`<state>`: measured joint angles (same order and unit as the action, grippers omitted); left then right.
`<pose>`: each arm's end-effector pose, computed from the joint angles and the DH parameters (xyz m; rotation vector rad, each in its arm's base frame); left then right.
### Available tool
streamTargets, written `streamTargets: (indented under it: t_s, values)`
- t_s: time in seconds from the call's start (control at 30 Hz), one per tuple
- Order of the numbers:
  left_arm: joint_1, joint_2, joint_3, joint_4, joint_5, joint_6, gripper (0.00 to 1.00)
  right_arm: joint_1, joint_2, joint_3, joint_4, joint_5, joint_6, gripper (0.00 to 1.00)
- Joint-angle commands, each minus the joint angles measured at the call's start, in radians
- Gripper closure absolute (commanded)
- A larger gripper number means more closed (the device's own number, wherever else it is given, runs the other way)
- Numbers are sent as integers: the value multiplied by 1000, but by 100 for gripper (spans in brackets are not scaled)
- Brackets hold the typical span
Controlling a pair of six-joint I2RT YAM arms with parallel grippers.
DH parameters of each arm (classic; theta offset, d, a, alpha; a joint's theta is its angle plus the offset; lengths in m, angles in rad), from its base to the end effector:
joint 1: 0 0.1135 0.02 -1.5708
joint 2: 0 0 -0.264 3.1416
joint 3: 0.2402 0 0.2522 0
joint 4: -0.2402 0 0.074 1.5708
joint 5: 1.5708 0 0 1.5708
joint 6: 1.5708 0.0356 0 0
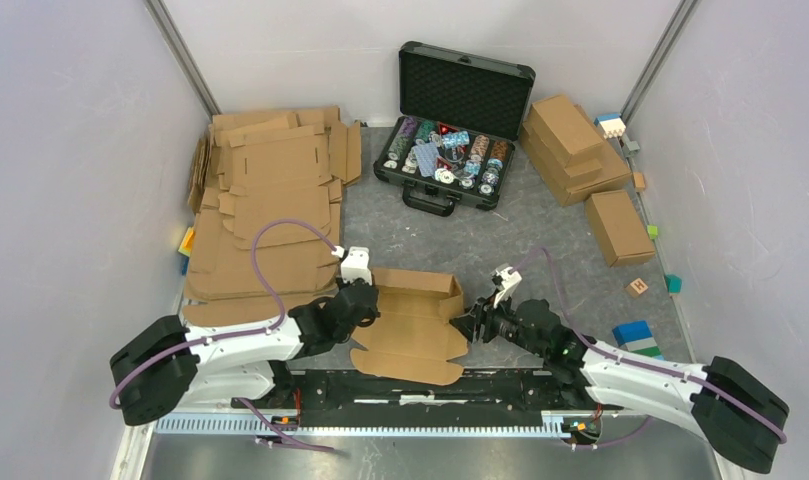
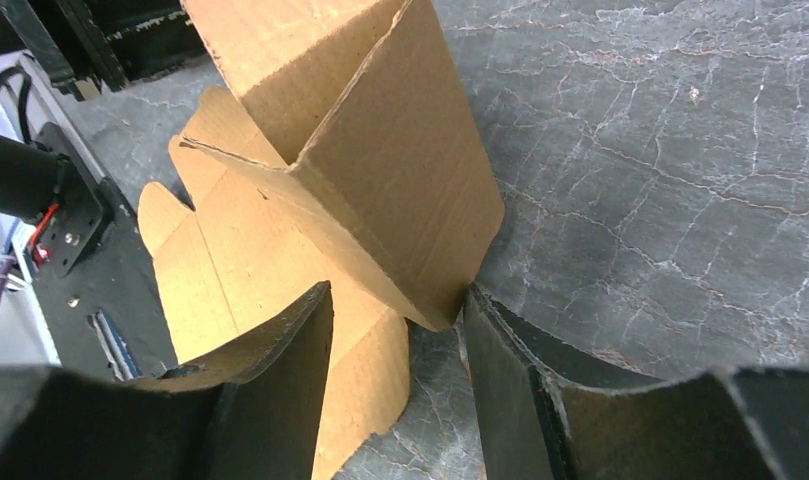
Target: Fold the paper box
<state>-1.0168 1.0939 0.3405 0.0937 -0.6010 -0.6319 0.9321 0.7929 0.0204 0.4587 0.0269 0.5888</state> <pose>0.1224 -0.1597 0.1609 0.0884 2.1144 -0.3122 0.0939 0.1249 0.1397 -0.3247 1.9887 0.9898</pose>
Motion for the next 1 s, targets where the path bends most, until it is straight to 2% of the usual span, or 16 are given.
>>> streamTargets:
  t_s: [0.0,0.43,0.97]
  values:
    - [-3,26,49,-9,9,-26,98,10,31,36,41,10,-68,45]
    - [-6,55,74,-20,-17,-40,98,99,157,184,-114,229,-144,52]
    - [-81,118,134,-66,-102,-90,98,168,257,257,-135,505,-109,58]
